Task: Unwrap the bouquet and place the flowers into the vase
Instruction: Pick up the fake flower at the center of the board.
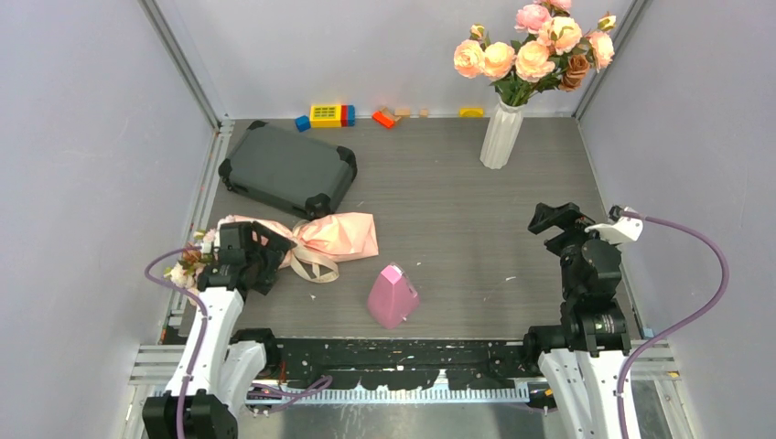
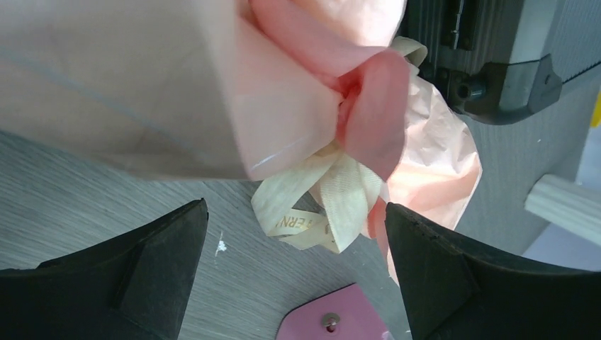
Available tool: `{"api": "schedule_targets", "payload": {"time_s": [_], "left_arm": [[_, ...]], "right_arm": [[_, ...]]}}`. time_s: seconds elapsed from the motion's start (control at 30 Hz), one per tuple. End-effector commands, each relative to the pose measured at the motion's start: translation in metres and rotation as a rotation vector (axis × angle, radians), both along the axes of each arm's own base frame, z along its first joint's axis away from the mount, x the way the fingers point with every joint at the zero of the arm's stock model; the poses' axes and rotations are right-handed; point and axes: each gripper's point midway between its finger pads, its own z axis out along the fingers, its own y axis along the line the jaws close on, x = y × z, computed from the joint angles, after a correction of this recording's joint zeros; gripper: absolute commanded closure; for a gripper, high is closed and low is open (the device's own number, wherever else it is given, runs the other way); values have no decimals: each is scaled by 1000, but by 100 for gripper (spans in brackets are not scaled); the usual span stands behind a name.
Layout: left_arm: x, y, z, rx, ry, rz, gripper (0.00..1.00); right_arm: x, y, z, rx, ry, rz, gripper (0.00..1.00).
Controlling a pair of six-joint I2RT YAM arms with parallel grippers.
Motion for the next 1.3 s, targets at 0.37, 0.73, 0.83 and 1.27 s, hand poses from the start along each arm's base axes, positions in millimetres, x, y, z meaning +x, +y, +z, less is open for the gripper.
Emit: {"api": "schedule_targets", "payload": {"time_s": [0.37,0.73,0.83,1.27], "left_arm": [[18,4,-12,-135,-136,221,2],[44,14,1,-94,-213,244,2],[47,17,0,-79,-216,246,2],[48,21,-15,-30,-185,230,2]], "right_arm": [[8,9,3,24,-39,47,0],[10,15,1,31,-42,73,0],[10,16,1,33,-42,81,0],[9,19,2,36,-50,101,0]]}}
